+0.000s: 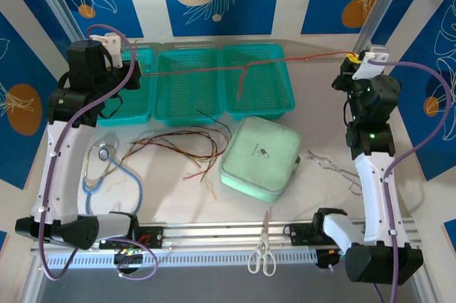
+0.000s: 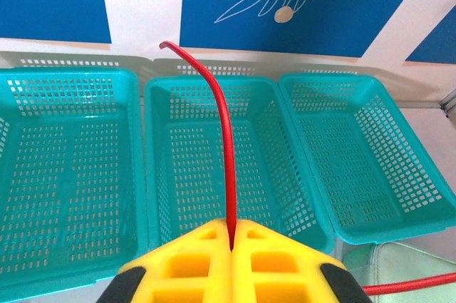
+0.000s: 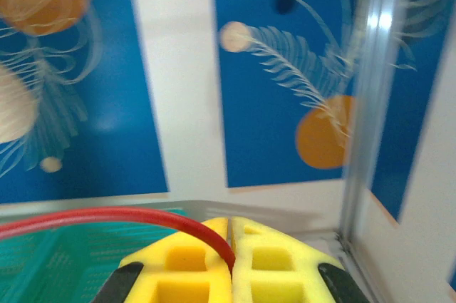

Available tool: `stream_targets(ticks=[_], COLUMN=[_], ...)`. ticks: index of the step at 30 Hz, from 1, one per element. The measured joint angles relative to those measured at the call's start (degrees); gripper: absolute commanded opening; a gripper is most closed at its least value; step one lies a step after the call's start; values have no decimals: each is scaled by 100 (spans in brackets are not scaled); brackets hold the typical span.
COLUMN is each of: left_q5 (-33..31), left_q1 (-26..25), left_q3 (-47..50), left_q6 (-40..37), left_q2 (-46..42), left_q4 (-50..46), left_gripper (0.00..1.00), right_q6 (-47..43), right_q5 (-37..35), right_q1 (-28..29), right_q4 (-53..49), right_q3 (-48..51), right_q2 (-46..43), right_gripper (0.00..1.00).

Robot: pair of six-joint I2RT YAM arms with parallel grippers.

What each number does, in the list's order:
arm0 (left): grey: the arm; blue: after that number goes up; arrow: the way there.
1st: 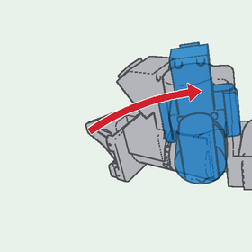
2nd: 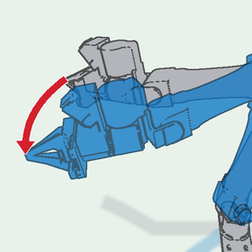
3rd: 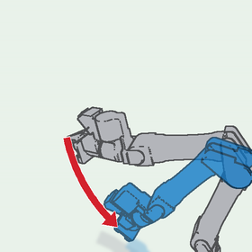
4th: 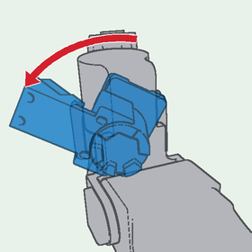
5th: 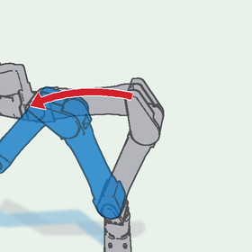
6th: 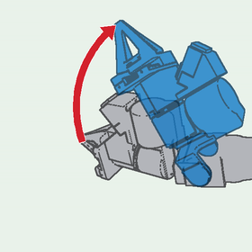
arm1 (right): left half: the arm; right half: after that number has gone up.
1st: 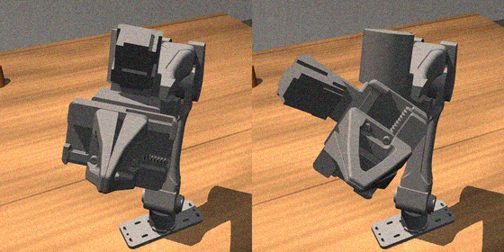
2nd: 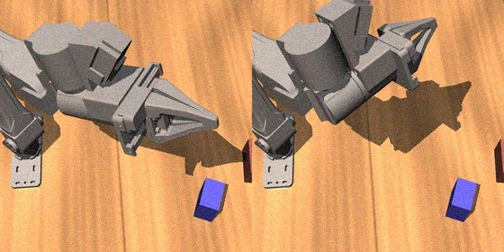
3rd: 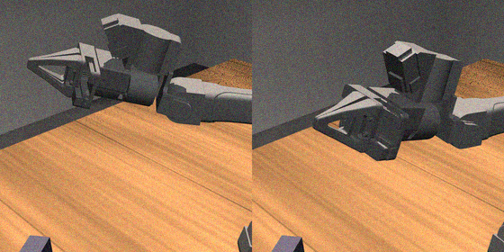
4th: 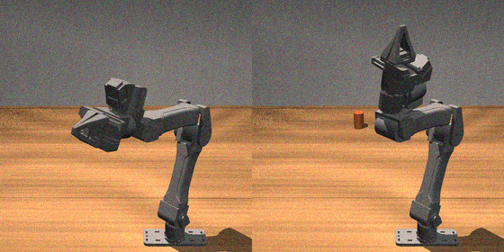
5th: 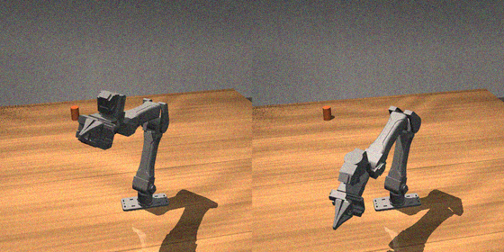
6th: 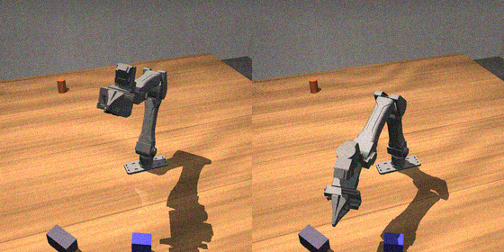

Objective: Untangle the cables

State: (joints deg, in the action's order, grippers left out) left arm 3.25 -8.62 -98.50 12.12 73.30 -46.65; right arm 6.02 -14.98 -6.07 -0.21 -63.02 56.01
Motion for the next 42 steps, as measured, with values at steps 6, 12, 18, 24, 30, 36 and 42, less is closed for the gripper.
stream_targets(ticks=[6,12,18,24,30,36,42], left_q5=[83,101,98,98,61,-144,-4], left_q1=[48,79,260,404,765,1513,1762], left_q3=[13,13,13,92,96,350,673], left_q6=[66,94,94,107,155,260,549], left_q2=[-4,-9,-50,-219,-284,-472,-658], left_q4=[39,39,-4,-96,-179,-173,-44], left_gripper=[0,0,0,0,0,0,0], right_q6=[929,1617,2081,2677,2927,3008,3003], right_q5=[-1178,-1888,-2575,-3040,-3154,-3167,-3023], right_q1=[-474,-697,-922,-1296,-1440,-1517,-1534], right_q4=[-448,-894,-1255,-1915,-2146,-2214,-2138], right_q3=[4,17,103,101,101,101,136], right_q2=[2,2,-7,7,9,9,2], right_gripper=[0,0,0,0,0,0,0])
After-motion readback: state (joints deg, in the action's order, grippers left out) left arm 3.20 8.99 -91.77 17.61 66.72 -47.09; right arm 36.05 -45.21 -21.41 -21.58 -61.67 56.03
